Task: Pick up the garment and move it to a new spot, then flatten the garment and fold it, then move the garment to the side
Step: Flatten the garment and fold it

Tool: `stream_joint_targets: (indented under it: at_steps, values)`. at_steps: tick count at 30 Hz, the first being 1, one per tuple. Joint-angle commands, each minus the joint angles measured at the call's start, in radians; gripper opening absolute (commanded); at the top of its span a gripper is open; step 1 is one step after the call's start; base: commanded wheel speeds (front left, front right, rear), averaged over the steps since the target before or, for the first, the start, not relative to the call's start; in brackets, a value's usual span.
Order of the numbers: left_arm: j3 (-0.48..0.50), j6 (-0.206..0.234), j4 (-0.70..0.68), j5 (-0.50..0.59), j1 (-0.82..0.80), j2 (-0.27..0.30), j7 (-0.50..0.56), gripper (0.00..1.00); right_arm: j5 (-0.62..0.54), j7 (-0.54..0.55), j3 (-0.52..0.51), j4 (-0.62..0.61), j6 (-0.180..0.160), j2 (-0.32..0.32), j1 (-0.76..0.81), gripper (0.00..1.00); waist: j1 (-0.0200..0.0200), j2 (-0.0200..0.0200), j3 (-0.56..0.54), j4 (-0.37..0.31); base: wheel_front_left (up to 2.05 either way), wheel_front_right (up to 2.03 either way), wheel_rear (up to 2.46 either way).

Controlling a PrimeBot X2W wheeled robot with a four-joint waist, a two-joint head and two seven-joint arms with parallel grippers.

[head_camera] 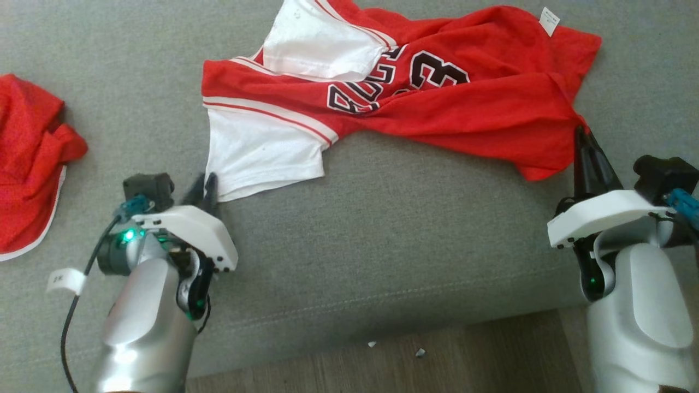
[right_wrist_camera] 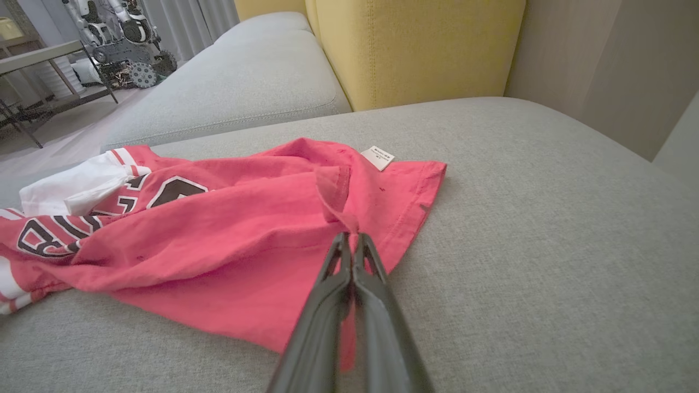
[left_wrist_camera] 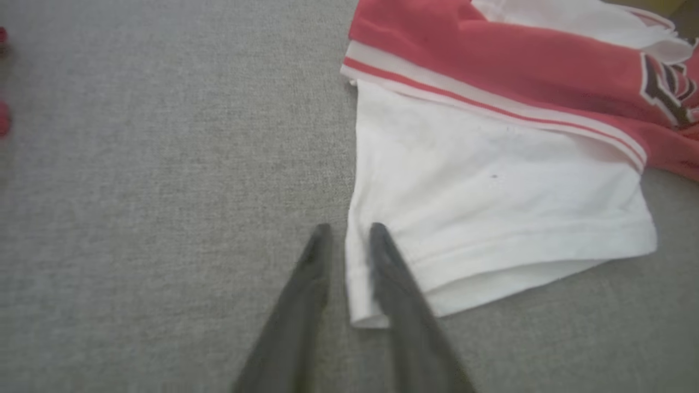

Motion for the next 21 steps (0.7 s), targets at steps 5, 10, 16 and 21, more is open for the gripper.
stream_joint_targets:
  at_steps: [5, 10, 16, 21]
  values:
    - [0.006, -0.015, -0.025, -0.019, 0.029, 0.013, -0.012, 0.00, 0.002, -0.001, 0.023, -0.035, 0.006, 0.005, -0.003, 0.00, 0.0000, 0.0000, -0.028, 0.014, 0.00, 0.00, 0.00]
    - [0.025, -0.032, -0.097, -0.056, 0.040, 0.014, -0.054, 0.00, -0.008, -0.002, 0.032, -0.041, 0.006, -0.002, -0.010, 0.00, 0.0000, 0.0000, -0.059, 0.026, 0.00, 0.00, 0.00]
    - [0.048, -0.056, -0.222, -0.104, 0.048, 0.025, -0.092, 0.00, -0.004, -0.001, 0.095, -0.062, 0.006, -0.050, -0.030, 0.00, 0.0000, 0.0000, -0.101, 0.033, 0.00, 0.00, 0.00]
    - [0.075, -0.070, -0.374, -0.159, 0.058, 0.047, -0.087, 0.00, 0.069, 0.016, 0.184, -0.093, 0.006, -0.107, -0.070, 0.00, 0.0000, 0.0000, -0.147, 0.030, 0.00, 0.00, 0.00]
